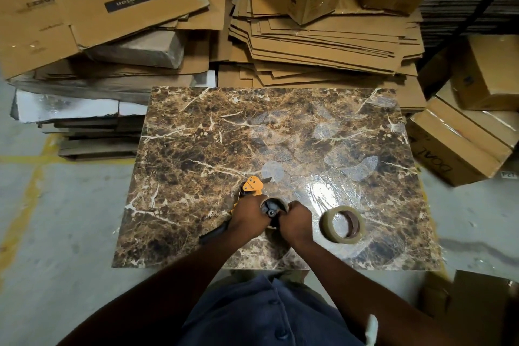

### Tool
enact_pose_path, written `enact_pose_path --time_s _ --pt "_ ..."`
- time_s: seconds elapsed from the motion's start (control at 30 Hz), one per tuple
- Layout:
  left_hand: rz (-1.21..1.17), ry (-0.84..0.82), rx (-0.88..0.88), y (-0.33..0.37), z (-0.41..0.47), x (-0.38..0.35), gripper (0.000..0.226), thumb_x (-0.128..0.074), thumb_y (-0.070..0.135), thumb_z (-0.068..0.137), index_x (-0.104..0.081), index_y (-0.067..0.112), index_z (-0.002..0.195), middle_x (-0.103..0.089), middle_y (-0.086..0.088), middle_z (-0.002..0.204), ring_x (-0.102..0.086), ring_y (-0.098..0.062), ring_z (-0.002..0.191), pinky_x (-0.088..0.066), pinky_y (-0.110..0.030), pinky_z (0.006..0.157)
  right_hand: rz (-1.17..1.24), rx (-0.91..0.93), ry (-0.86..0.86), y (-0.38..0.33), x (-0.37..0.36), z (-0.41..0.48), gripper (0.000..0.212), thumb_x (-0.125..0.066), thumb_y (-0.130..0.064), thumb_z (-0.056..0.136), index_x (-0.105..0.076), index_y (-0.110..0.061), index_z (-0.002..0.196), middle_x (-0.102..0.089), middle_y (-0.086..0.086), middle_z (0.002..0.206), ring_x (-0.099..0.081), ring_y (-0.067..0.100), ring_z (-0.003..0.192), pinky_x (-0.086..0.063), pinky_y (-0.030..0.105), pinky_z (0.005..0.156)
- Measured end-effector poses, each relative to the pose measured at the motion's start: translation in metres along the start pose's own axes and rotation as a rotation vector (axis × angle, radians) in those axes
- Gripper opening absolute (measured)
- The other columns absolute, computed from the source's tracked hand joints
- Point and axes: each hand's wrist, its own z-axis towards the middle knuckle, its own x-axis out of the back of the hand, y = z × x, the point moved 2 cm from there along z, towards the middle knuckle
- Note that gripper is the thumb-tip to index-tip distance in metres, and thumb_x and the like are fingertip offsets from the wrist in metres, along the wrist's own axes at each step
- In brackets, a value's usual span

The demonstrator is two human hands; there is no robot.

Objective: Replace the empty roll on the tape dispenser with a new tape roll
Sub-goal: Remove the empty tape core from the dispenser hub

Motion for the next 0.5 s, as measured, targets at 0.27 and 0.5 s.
enact_pose_path --time_s 0.27,0.5 --pt "-0.106 0.034 0.178 0.003 0.01 0.019 0.027 -0.067 0.04 0.093 -0.074 0.015 0.084 -0.068 -0.006 0.072 -0.058 -0.022 0.063 -0.035 -0.027 0.054 0.024 0.083 -0.011 -0.022 0.012 0.023 0.051 -0.07 -0.023 0.09 -0.037 -0.014 0.053 -0.036 0.001 0.05 -0.034 0.015 0.046 -0.022 0.034 0.047" --pt "-0.117 0.094 0.305 0.013 0.011 0.019 0.017 -0.066 0.02 0.09 -0.061 0.007 0.081 -0.07 -0.018 0.09 -0.065 -0.036 0.082 -0.042 -0.032 0.064 -0.199 0.1 0.002 -0.031 0.009 0.025 0.035 -0.062 -0.017 0.094 -0.046 -0.01 0.063 -0.056 0.009 0.068 -0.051 0.024 0.06 -0.026 0.03 0.047"
